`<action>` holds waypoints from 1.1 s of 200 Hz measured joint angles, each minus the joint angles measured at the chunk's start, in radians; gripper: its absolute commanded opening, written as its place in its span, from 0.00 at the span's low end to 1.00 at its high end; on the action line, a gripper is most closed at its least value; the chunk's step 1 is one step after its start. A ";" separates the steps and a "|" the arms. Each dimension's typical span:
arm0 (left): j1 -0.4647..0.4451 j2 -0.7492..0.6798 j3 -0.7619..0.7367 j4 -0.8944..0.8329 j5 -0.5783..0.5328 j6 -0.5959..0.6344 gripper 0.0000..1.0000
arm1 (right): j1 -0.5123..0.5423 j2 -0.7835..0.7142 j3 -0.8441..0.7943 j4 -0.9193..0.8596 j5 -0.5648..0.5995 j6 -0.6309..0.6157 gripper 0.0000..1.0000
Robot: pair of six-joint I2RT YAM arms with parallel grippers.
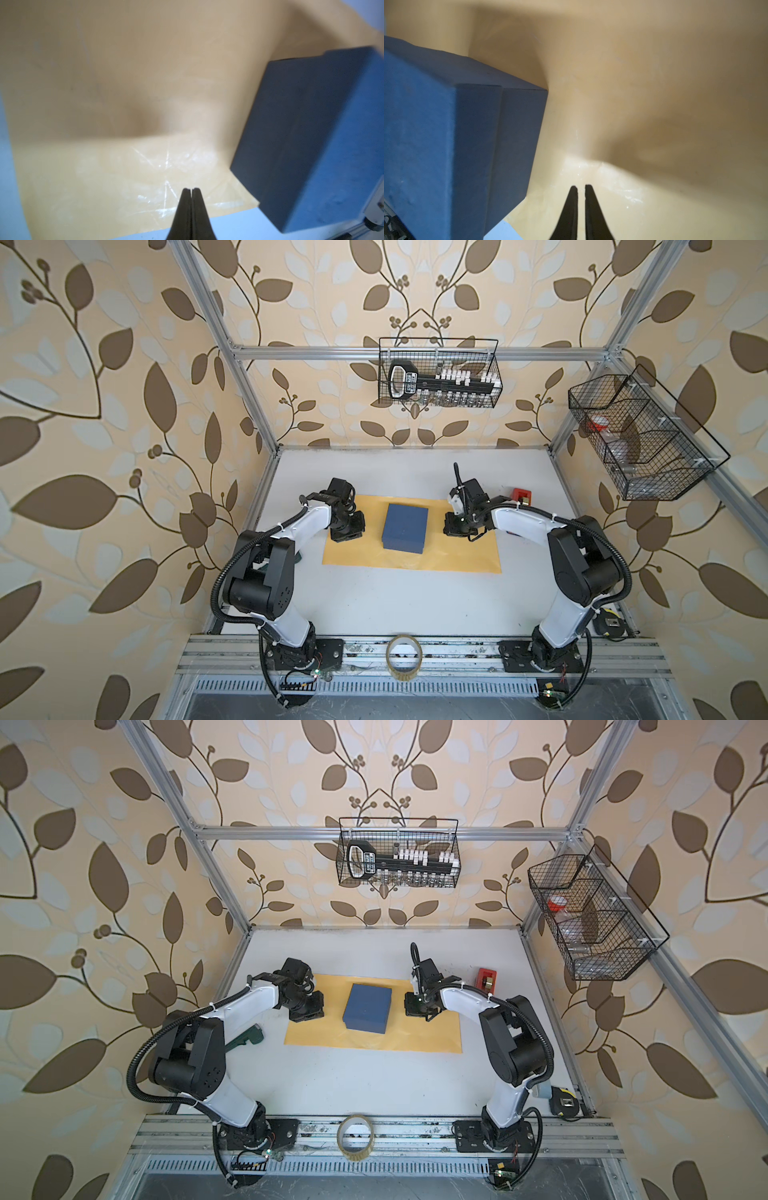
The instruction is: Wrap the gift box in paper
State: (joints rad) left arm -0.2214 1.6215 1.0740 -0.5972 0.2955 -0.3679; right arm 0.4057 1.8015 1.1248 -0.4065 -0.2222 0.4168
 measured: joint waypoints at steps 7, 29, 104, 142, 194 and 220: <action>-0.006 0.005 0.017 -0.003 0.014 -0.002 0.00 | 0.000 0.014 0.006 0.002 0.000 0.000 0.06; -0.032 0.038 0.060 -0.005 0.039 -0.003 0.00 | 0.004 0.051 0.009 0.007 0.000 -0.002 0.04; -0.094 0.118 0.068 -0.003 0.099 -0.032 0.00 | 0.019 0.066 -0.021 0.051 -0.010 0.002 0.00; -0.106 0.138 0.068 -0.002 0.114 -0.045 0.00 | 0.019 0.064 -0.035 0.084 -0.018 0.004 0.00; -0.113 0.143 0.068 -0.002 0.124 -0.061 0.00 | 0.019 0.058 -0.052 0.114 -0.021 0.010 0.00; -0.114 0.143 0.068 -0.001 0.124 -0.062 0.00 | 0.020 0.055 -0.053 0.114 -0.021 0.009 0.00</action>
State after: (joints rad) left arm -0.3351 1.7649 1.1419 -0.5980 0.4198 -0.4301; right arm 0.4255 1.8565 1.0714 -0.2920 -0.2432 0.4259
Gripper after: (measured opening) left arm 0.044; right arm 0.047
